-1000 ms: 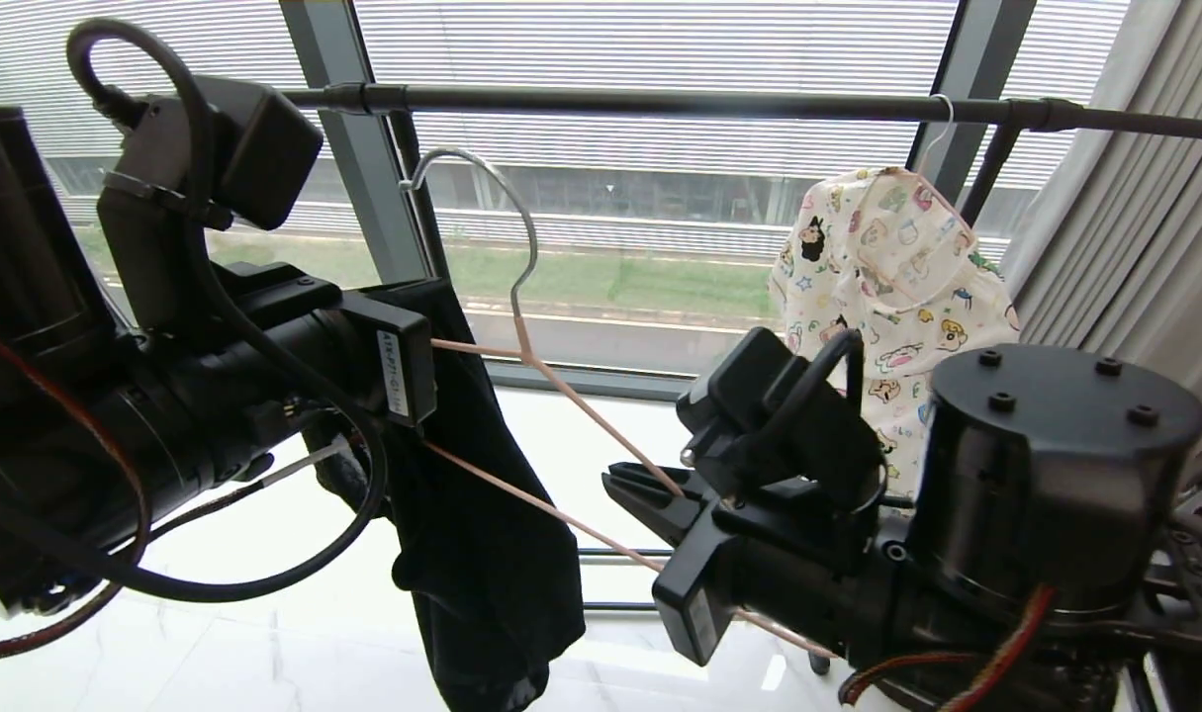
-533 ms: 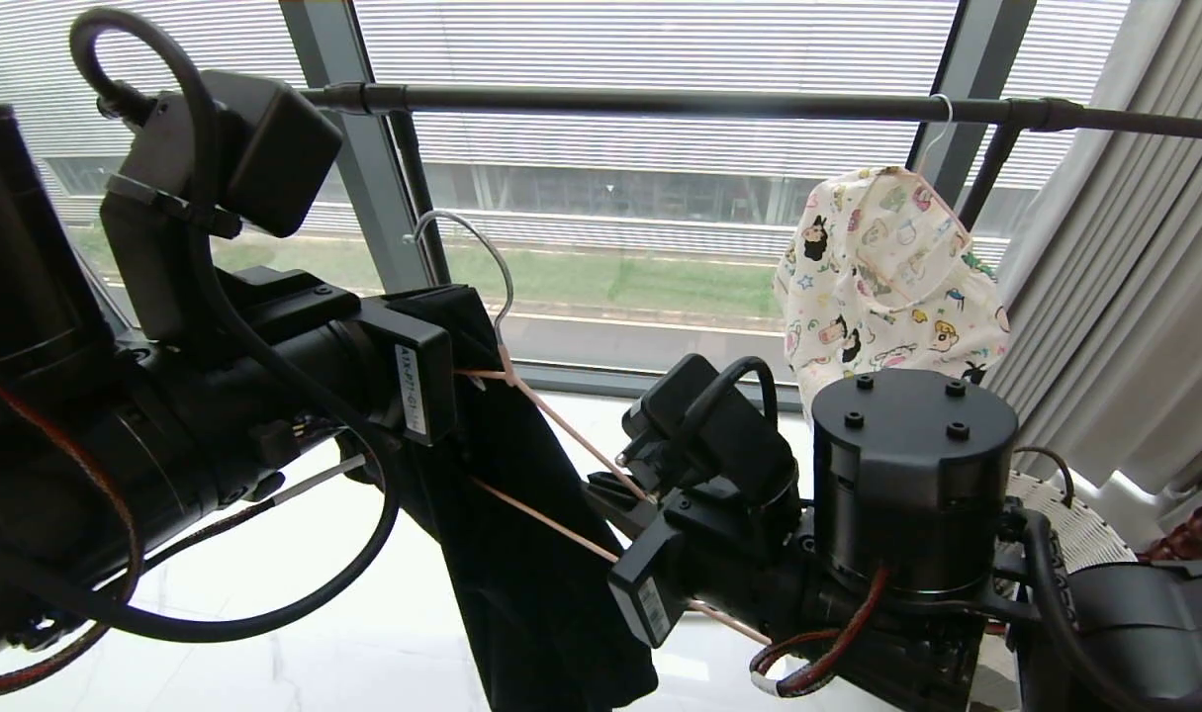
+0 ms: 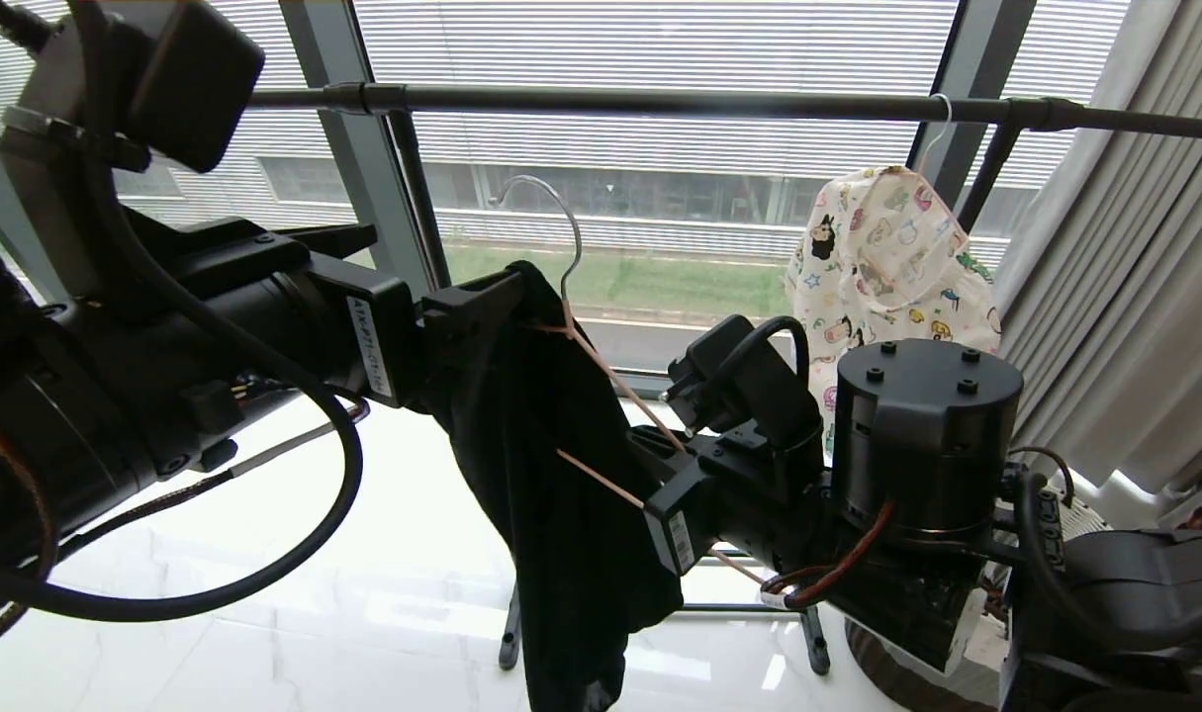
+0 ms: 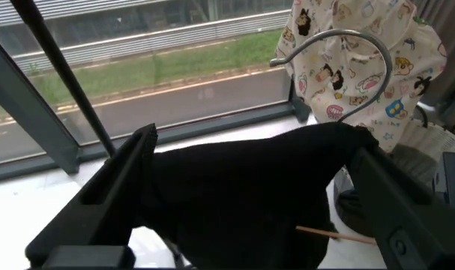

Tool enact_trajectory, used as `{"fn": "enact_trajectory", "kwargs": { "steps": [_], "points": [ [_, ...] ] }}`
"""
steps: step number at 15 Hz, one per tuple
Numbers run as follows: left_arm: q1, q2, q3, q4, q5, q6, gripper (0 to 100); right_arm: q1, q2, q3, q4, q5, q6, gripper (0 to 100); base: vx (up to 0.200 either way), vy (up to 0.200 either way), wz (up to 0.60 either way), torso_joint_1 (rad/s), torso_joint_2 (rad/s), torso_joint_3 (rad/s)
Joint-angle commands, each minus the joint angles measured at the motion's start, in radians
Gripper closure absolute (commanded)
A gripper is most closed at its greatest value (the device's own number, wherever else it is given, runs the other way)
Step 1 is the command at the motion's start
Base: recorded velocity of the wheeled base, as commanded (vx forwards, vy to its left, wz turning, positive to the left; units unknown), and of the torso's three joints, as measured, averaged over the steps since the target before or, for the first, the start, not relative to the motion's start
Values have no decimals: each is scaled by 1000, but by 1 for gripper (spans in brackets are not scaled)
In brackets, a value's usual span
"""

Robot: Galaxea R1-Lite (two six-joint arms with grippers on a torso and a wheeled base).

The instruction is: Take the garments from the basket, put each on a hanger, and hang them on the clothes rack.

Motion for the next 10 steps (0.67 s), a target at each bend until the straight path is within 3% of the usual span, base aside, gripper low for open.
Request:
{"fn": "enact_trajectory", "kwargs": {
  "steps": [1,8,9,10],
  "points": [
    [-1,-7,-20,2,-2,2,0,-3,-1,1,1,1,-1,100,0,0,0,0,0,0],
    [25,-21,-4,3,-5,26,0,-31,-32,4,-1,-1,-36,100,0,0,0,0,0,0],
    [25,-43,51,3,-18,68,0,-48,-52,24,-1,4,-70,100,0,0,0,0,0,0],
    [25,-81,123,3,-86,128,0,-66,-80,67,-1,17,-111,100,0,0,0,0,0,0]
  ]
}}
